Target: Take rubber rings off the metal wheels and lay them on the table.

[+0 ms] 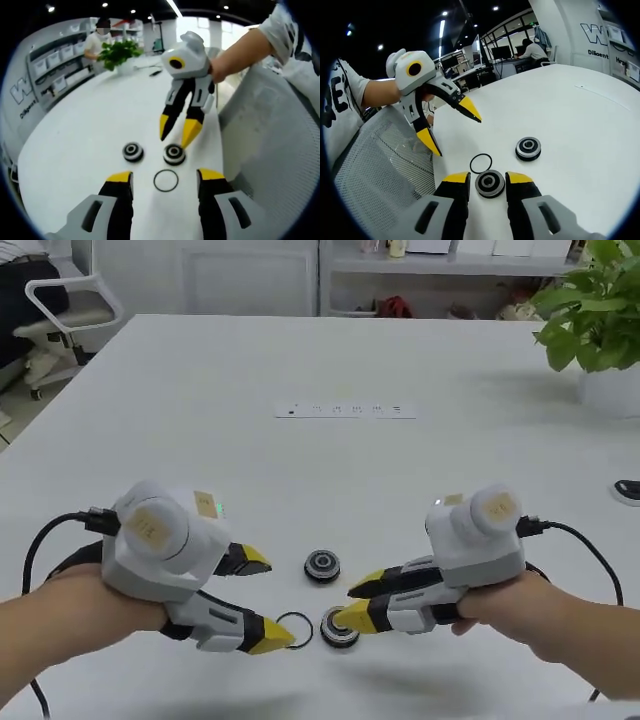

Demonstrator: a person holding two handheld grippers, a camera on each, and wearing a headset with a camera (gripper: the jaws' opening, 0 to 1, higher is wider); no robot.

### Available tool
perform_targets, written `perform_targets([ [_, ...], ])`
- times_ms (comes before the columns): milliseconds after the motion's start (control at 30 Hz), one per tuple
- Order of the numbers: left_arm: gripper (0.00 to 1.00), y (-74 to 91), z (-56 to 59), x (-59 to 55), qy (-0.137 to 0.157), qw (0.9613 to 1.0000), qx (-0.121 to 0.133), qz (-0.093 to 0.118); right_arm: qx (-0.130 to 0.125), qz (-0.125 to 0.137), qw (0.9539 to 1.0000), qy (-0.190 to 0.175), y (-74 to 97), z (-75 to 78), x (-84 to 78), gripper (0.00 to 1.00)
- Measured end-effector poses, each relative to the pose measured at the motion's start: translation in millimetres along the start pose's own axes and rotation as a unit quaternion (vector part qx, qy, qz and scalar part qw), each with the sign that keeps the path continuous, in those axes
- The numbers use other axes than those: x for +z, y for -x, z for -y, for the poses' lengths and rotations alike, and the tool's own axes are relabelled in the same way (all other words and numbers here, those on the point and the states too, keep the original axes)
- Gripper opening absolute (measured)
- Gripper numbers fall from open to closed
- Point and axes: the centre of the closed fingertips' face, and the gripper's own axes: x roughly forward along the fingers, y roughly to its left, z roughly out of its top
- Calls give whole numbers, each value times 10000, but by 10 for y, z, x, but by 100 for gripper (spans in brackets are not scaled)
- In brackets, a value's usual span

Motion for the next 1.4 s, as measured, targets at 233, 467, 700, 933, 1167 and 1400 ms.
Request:
perform_targets([
  [233,49,-82,4,30,-24,10000,-38,-3,11,-73,9999,103,16,-12,-65,26],
  [467,47,-157,25,17,-21,9999,-98,-61,-29,-137,9998,141,15,9,-148,26],
  [700,45,-200,37,3,-28,9998,-139,-103,-32,-216,9996,200,12,20,-208,26],
  [933,44,-267,49,6,-30,9997,-189,-130,-21,-307,9991,299,-10,24,-260,26],
  [1167,42,-331,80,1,-52,9995,-259,-155,5,-379,9986,381,-32,13,-301,26],
  [1400,39,-383,91,20,-76,9994,-303,-157,-1,-420,9981,446,-51,11,-325,26],
])
